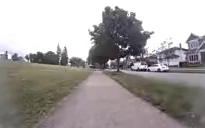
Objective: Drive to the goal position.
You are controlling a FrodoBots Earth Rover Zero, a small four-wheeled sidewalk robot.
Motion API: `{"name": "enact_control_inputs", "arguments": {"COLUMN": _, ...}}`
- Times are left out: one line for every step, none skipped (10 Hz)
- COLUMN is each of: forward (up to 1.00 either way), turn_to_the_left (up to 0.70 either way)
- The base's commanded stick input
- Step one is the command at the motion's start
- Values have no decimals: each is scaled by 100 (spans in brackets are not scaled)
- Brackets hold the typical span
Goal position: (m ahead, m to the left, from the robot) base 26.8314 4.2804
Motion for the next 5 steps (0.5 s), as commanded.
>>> {"name": "enact_control_inputs", "arguments": {"forward": 70, "turn_to_the_left": 0}}
{"name": "enact_control_inputs", "arguments": {"forward": 70, "turn_to_the_left": 0}}
{"name": "enact_control_inputs", "arguments": {"forward": 70, "turn_to_the_left": 0}}
{"name": "enact_control_inputs", "arguments": {"forward": 70, "turn_to_the_left": 0}}
{"name": "enact_control_inputs", "arguments": {"forward": 70, "turn_to_the_left": 0}}
